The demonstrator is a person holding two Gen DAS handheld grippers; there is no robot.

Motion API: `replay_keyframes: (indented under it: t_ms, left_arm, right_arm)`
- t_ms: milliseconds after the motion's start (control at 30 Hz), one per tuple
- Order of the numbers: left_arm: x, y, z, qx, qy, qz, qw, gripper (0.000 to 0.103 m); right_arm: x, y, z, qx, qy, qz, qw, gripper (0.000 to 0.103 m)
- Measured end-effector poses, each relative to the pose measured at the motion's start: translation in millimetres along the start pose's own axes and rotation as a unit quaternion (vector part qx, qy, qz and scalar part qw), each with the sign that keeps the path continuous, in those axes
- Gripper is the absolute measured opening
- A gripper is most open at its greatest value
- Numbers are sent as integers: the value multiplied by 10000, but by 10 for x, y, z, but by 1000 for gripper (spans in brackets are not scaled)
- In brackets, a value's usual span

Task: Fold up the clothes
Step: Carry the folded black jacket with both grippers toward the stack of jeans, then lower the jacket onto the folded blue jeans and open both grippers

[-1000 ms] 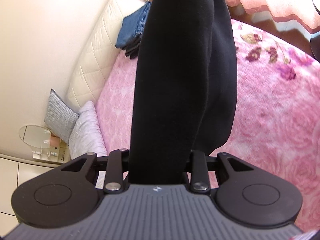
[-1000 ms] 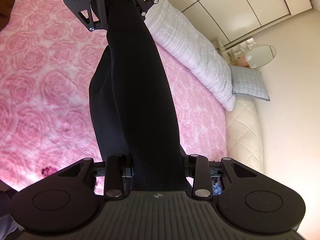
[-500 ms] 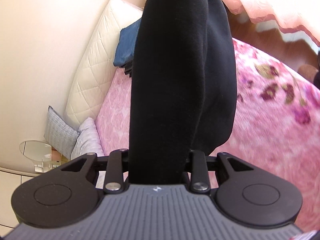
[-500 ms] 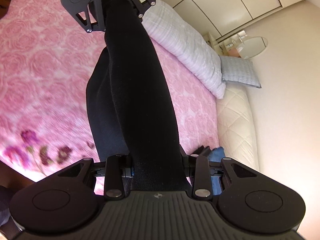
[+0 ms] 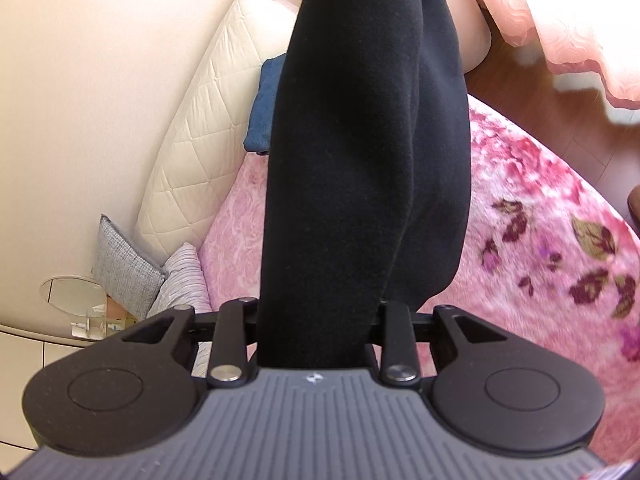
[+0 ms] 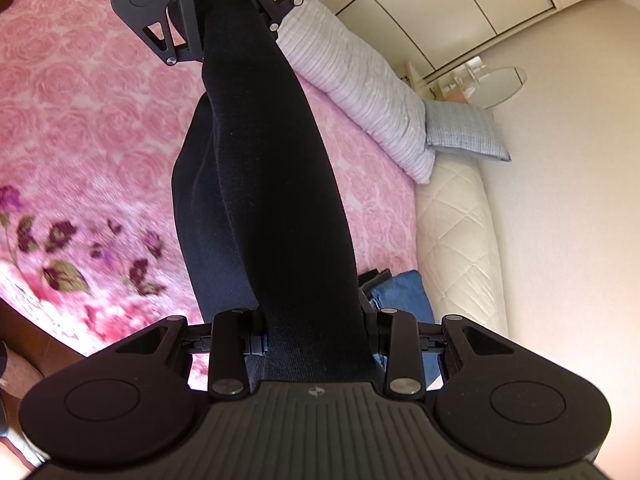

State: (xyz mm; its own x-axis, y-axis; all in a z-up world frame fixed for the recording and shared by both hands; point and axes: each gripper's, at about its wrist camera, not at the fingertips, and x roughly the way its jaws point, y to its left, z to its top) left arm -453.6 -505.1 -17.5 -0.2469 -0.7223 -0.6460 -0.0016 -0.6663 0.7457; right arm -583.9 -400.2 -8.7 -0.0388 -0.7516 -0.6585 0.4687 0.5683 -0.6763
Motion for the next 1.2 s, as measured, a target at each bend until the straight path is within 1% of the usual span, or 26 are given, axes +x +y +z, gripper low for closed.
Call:
replay_keyframes:
  t_ms: [133, 267, 433, 533, 700, 767, 867, 967, 1067, 1167, 1200]
  left_arm:
    - [178, 103, 129, 105, -122, -67, 9998, 26]
    - [444, 287, 345, 220, -426, 18, 9988, 26]
    - [788, 629, 663, 329, -810, 187, 9960, 26]
    - [1006, 884, 863, 361, -964, 304, 9942, 26]
    - [1456, 1296, 1248, 383, -1075, 511, 9921, 26]
    - [1696, 1445, 1422, 377, -1042, 557, 9923, 26]
    - [2136, 1661, 1712, 326, -885, 638, 9935, 27]
    - [2647, 1926, 2012, 168, -600, 706, 9956, 27]
    - [3161, 2224, 2286, -20, -272, 755, 9968, 27]
    - [3584, 2481, 2495, -299, 27, 1072, 9938, 27]
    - [3714, 2468, 2544, -339, 92, 1229, 9918, 27]
  right_arm:
    - [105, -151, -144, 88, 71, 57, 9999, 33]
    - [234, -407, -285, 230, 276, -5, 9994, 33]
    - [381, -839, -437, 331, 546, -359, 9973, 33]
    - [469, -1118, -528, 378, 649, -544, 9957, 33]
    - [747, -1655, -756, 426, 667, -696, 9944, 34]
    - [922, -1898, -883, 404, 620, -721, 9947, 34]
    - [1277, -2301, -1131, 334, 485, -710, 9957, 34]
    - [1740, -2759, -1403, 227, 262, -627, 9974, 34]
    - [2182, -3044, -1598, 56, -22, -754, 9971, 34]
    - [2622, -3327, -1790, -117, -306, -884, 9955, 34]
    - [2769, -3421, -1855, -174, -401, -927, 9947, 34]
